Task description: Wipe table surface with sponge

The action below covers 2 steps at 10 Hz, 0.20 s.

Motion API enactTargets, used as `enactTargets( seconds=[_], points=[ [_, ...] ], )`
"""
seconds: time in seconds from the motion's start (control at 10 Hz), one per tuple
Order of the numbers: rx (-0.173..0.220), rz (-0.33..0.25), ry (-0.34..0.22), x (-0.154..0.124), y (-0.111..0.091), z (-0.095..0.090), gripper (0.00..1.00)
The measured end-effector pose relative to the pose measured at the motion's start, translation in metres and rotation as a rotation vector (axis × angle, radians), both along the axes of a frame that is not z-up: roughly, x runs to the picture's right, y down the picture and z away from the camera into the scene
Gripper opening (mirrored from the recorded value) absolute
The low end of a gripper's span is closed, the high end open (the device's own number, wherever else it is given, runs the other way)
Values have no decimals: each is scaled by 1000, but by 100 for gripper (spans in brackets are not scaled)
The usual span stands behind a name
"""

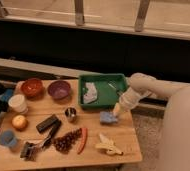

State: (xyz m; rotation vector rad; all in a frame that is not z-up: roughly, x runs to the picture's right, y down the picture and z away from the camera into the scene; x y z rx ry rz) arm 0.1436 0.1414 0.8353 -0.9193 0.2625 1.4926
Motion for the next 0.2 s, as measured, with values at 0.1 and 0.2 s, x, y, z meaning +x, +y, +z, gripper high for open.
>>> enactTargets(
  seconds=[0.1, 0.2],
  points=[
    [-1, -5, -23, -19, -4, 3, 0],
    [-4, -3, -27, -25, -4, 4, 0]
  ],
)
